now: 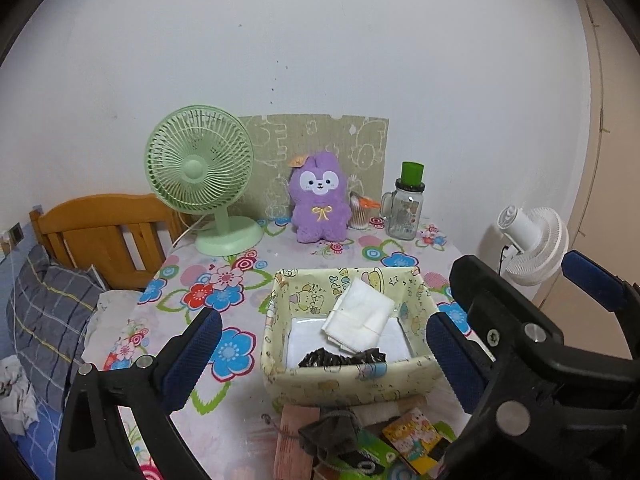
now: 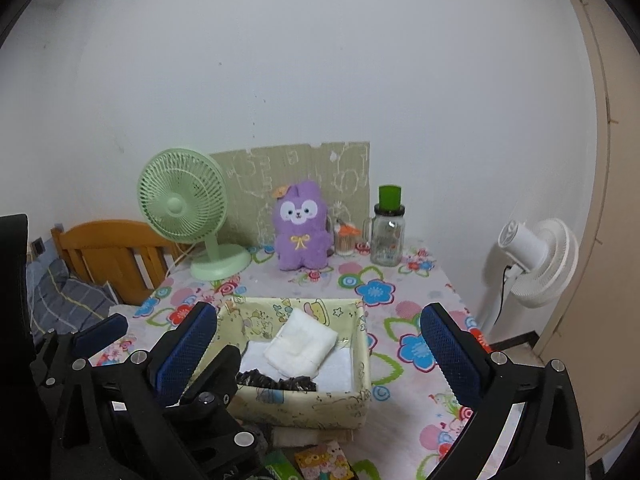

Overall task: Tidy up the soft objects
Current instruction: 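Withdraw both grippers from the box back toward the remaining items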

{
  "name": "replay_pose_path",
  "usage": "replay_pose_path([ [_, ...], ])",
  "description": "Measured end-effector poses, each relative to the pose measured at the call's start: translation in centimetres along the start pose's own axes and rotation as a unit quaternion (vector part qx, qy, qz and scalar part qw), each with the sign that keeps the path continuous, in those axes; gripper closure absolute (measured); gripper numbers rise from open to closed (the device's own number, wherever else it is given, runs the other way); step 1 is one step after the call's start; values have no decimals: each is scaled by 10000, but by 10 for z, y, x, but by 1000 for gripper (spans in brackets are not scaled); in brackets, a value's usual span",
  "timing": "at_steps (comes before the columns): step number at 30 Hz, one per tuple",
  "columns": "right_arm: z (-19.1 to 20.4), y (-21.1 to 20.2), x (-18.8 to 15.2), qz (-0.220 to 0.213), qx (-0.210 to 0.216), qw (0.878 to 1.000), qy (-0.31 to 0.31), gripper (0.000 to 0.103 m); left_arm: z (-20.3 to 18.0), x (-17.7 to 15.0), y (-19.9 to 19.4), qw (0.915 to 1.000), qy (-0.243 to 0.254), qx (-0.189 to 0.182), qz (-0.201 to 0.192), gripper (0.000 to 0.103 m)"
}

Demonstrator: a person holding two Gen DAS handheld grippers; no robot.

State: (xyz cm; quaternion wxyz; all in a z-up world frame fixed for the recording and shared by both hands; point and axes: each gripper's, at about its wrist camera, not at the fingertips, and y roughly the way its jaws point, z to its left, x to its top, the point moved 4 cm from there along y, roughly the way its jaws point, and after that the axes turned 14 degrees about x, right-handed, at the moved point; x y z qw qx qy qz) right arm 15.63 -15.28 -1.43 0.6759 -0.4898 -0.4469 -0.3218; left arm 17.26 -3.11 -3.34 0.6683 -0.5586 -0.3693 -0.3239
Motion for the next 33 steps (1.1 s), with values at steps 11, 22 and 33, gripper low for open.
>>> replay_pose_path([
  [11,4,-37,-19,-10,137,9999,17,0,8,-25,-32,9998,-120,123,-67,0],
  [22,4,-50,-52,-27,219,9997,-58,0,11,-61,-34,9997,-211,77,-32,0],
  [33,-3,-29,-105,305,257,9991,150,0,4,-104,-9,10000,16,-4,10,0],
])
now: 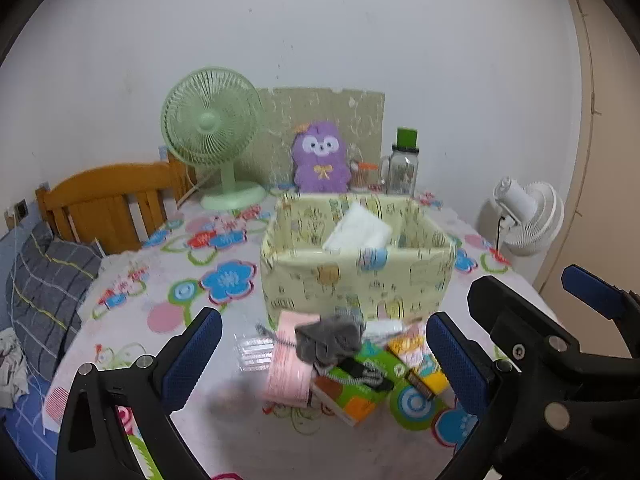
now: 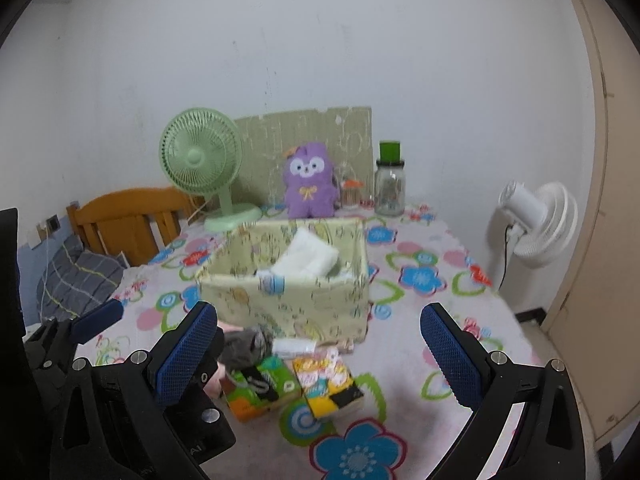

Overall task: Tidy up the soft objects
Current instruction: 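Withdraw both grippers from the box back toward the remaining items, then grasp the grey cloth with the left gripper while the right grasps the cartoon snack bag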

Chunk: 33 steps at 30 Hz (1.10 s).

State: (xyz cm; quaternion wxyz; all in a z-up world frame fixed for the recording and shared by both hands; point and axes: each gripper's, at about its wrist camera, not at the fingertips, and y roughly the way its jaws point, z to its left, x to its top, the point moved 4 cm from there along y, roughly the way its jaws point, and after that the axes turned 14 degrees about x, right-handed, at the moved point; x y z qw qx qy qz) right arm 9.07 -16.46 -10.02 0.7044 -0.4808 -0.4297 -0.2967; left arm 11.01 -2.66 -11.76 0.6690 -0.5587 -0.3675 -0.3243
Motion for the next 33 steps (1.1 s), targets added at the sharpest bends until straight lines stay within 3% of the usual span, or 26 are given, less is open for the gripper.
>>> replay_pose_path([
  [10,-8,19,-34,283,-155,9995,-47,0,-5,-33,22,9994,76,-11,326,0],
  [18,-19,40,-45,504,-110,9986,142,0,-11,-37,40,9990,184,138,376,1],
  [27,-32,60,-44,616,-179,9975,300,0,-20,-29,60,9985,397,72,362,8],
  [33,-41,73,-42,659,-244,9968,378,1,-27,-24,74,9978,497,-15,432,21],
])
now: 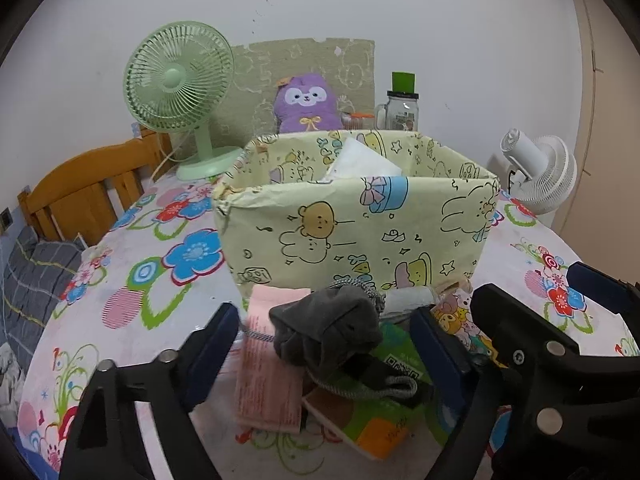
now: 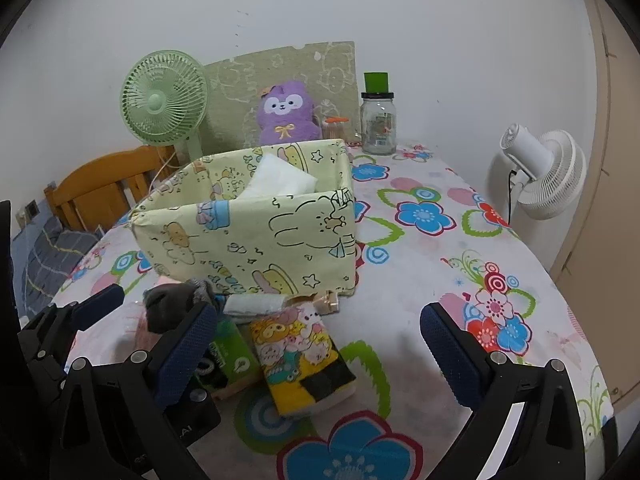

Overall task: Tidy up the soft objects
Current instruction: 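Grasp the grey cloth with the left gripper while the right grasps the cartoon snack bag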

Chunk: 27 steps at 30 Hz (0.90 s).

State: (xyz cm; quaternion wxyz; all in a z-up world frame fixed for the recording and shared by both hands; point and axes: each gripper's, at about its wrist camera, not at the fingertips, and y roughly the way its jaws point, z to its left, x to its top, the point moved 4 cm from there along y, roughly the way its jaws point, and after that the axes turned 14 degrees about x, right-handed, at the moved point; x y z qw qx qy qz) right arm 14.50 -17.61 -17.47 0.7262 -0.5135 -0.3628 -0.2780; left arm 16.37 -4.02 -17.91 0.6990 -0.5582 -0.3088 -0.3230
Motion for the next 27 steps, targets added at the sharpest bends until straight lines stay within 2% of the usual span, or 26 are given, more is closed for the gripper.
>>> replay_pose_path([
  [4,-2,7,-1,91,-4,10000,3,1,-3,-3,13,9996,32,-22,295,42],
  [8,-5,12,-4,156,51,9999,47,1,-3,-6,13,9995,-28,-49,302,49],
  [13,-7,15,-7,240,4,9997,69,1,-3,-12,6,9996,41,-49,288,53],
  [15,-9,20,-11,347,6,9994,75,9,-3,-16,3,9995,74,-56,306,54],
  [18,-12,28,-16,484,19,9988,113,12,-3,-20,1,9992,127,-71,370,54],
  [27,-11,41,-20,691,219,9971,216,14,0,-23,4,9991,114,-92,398,56],
])
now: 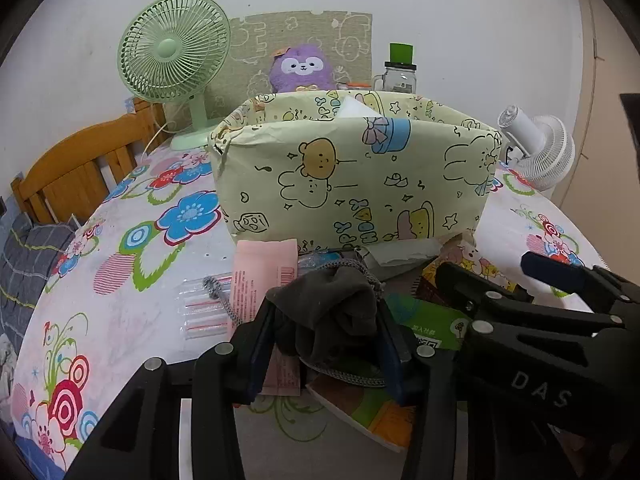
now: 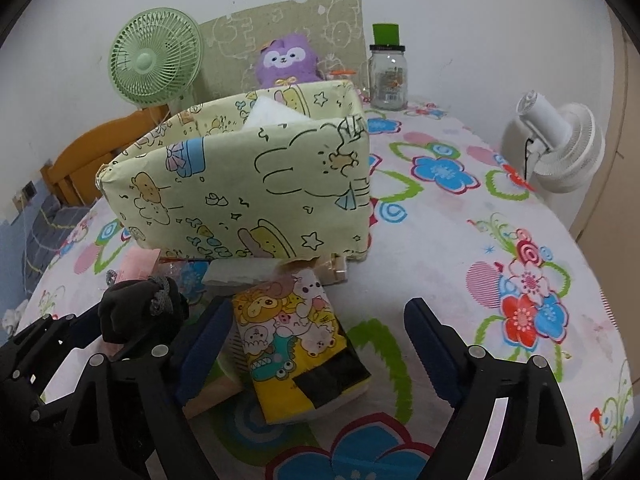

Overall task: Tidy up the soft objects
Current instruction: 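Grasp the grey cloth with the left gripper while the right grasps the cartoon snack bag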

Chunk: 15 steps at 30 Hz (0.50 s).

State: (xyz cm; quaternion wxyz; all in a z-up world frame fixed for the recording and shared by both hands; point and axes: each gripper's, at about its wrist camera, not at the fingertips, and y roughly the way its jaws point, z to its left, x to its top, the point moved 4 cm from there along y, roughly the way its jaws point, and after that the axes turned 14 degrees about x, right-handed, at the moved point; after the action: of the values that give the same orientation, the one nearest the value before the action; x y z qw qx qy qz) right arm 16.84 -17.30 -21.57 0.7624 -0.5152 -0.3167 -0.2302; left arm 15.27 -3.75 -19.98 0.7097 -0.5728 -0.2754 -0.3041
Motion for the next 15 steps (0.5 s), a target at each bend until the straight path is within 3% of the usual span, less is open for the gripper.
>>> replay_pose_path([
  [2,-1,5,-1,123,73,9999,85,17,-2,-1,-1,10000,78,33,-42,56],
  [8,4,13,-4,272,292,9991,139,40,-6,-3,-2,9997,205,107,-80,56],
  [12,8,12,-4,235,215,9995,55,54,-5,-3,-3,9998,169,55,-62,57],
  [15,11,9,-3,184,196,9996,-4,57,-5,-1,-4,9997,186,95,-80,58],
])
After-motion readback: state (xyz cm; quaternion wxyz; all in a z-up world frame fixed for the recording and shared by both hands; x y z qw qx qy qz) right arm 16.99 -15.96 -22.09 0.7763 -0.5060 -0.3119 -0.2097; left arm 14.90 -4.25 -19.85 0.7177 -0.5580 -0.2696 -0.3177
